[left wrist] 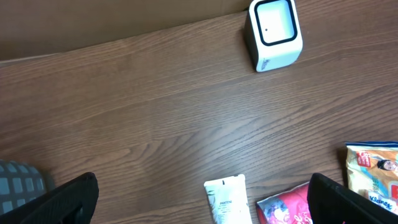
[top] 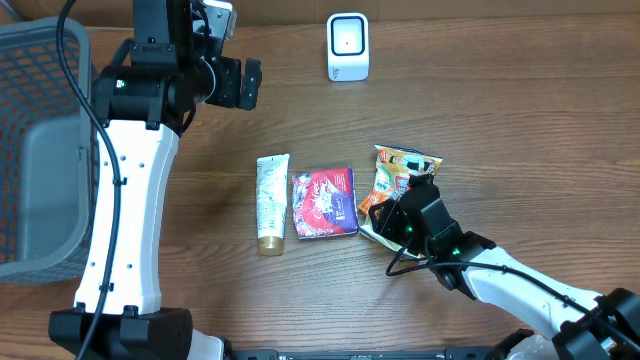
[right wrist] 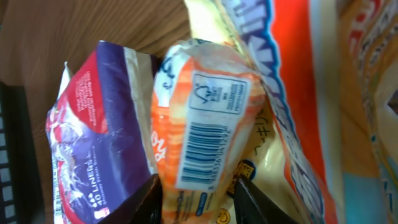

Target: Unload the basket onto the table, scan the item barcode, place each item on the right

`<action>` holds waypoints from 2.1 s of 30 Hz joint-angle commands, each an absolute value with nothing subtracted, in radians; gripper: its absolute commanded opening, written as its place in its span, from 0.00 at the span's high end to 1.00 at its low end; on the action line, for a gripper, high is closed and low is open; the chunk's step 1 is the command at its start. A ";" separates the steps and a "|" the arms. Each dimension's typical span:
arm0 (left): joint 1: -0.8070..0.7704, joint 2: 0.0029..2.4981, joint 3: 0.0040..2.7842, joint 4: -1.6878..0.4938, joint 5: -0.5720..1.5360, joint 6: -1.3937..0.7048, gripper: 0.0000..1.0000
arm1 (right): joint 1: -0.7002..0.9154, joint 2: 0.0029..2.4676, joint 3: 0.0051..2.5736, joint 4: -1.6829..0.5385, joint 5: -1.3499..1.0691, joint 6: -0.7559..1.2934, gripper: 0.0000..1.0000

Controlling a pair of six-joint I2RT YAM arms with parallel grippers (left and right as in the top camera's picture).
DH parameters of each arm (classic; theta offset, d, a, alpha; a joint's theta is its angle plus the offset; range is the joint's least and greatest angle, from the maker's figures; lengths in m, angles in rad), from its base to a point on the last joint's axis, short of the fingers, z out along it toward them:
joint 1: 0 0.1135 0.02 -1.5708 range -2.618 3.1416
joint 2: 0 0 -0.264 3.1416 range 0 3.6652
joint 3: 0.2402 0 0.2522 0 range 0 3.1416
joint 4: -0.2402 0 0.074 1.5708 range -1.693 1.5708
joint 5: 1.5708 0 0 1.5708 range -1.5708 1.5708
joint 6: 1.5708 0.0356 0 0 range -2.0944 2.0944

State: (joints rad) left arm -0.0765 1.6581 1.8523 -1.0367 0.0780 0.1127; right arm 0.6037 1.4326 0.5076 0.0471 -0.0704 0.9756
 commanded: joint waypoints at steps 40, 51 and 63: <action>-0.072 1.742 1.807 -1.153 0.548 0.345 0.22 | 0.607 1.300 1.002 -0.672 -0.202 -0.062 0.96; -0.073 1.995 1.807 -1.325 1.034 0.344 0.96 | 0.607 1.300 1.002 -0.684 -0.172 -0.087 0.96; -0.079 2.160 1.807 -1.542 1.341 0.344 0.19 | 0.607 1.300 1.002 -0.612 -0.173 -0.087 0.96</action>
